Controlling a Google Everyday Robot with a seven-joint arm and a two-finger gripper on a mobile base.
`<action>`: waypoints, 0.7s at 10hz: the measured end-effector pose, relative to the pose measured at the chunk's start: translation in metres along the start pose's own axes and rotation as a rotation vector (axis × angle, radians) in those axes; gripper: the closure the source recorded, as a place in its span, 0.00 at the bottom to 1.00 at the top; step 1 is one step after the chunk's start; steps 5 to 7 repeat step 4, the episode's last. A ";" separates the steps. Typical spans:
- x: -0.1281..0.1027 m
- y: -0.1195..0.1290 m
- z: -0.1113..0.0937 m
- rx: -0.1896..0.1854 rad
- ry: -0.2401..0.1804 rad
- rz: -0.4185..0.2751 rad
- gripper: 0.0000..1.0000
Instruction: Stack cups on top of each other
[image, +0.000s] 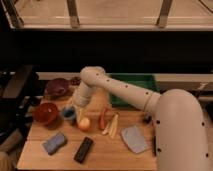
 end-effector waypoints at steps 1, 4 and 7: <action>0.002 -0.002 -0.006 0.011 0.018 -0.001 0.20; 0.011 -0.007 -0.029 0.046 0.074 0.005 0.20; 0.011 -0.007 -0.029 0.046 0.074 0.005 0.20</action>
